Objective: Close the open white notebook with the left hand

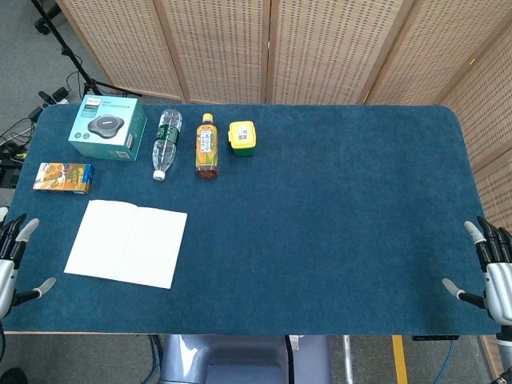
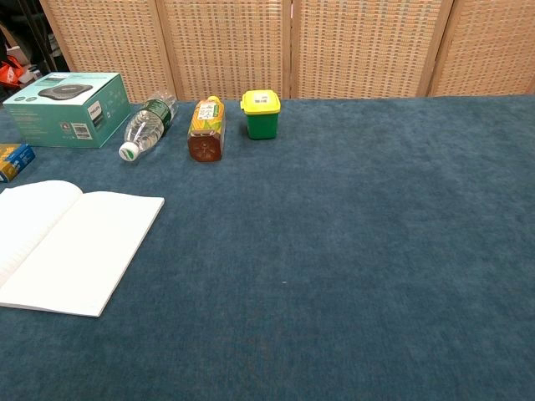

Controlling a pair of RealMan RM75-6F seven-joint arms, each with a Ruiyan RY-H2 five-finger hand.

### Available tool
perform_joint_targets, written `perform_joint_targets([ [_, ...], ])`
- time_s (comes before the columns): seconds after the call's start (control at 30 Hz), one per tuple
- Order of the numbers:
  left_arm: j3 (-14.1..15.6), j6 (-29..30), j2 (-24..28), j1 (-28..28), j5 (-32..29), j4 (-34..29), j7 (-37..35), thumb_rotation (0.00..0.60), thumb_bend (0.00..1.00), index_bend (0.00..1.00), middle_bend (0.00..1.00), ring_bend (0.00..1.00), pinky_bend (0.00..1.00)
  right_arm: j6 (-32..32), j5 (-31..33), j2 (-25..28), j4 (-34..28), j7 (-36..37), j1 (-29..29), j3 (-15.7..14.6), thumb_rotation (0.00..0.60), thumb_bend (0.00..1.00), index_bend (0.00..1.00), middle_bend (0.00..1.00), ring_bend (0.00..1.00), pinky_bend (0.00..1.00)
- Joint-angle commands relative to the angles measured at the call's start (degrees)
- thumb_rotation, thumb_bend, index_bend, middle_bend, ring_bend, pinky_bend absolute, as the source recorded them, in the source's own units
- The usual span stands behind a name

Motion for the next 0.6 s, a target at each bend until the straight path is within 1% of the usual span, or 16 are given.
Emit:
perform_joint_targets([
  [0.03, 0.0, 0.1, 0.1, 0.1, 0.1, -0.1, -0.1, 0.6, 0.0, 0.0, 0.0, 0.0, 0.0, 0.0, -0.1, 0.0, 0.0, 0.1, 0.0, 0.0, 0.6, 0.0, 0.0, 0.0, 0.0, 0.0],
  [0.3, 0.5, -0.9, 0.5, -0.2, 0.6, 0.0, -1.3, 0.6, 0.0, 0.0, 0.0, 0.0, 0.0, -0.6, -0.3, 0.2, 0.0, 0.4, 0.2, -0.2, 0.6, 0.0, 0.0, 0.0, 0.0, 0.0],
  [0.4, 0.8, -2.3, 0.1, -1.0, 1.2, 1.0, -2.7, 0.6, 0.0, 0.0, 0.0, 0.0, 0.0, -0.6, -0.3, 0.3, 0.0, 0.7, 0.1, -0.3, 0.6, 0.0, 0.0, 0.0, 0.0, 0.0],
  [0.47, 1.1, -3.9, -1.1, -2.1, 2.1, 3.6, -3.9, 0.6, 0.0, 0.0, 0.0, 0.0, 0.0, -0.7, -0.1, 0.3, 0.0, 0.9, 0.2, -0.3, 0.6, 0.0, 0.0, 0.0, 0.0, 0.0],
  [0.6, 2.3, -8.1, -6.0, -4.9, 4.4, 12.5, -9.4, 0.6, 0.02, 0.0, 0.0, 0.0, 0.0, -1.2, 0.2, 0.5, 0.0, 1.2, 0.3, -0.2, 0.6, 0.0, 0.0, 0.0, 0.0, 0.0],
])
